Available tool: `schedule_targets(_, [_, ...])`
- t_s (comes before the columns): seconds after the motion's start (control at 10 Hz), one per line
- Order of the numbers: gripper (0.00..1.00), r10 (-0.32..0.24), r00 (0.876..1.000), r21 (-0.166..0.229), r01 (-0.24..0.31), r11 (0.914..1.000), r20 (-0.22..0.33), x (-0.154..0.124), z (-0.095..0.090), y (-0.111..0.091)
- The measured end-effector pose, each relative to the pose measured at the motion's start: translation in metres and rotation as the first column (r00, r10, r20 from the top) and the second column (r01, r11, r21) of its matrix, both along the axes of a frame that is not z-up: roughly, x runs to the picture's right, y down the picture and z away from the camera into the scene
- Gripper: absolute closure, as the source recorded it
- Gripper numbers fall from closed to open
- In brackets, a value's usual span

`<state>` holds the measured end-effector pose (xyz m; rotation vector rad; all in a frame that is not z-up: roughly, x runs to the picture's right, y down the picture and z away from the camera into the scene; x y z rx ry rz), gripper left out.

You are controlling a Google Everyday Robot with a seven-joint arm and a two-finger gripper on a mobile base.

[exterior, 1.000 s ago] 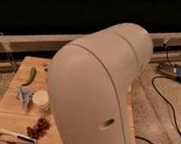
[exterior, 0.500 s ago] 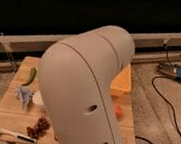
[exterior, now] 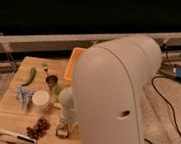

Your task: Wipe table surface with eraser

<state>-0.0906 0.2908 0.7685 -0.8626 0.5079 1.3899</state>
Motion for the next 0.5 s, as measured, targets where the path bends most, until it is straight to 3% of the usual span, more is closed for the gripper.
schedule_targets(0.5, [0.97,0.003,1.0,0.001,-0.003,1.0,0.012,-0.0033,-0.0005,0.0002])
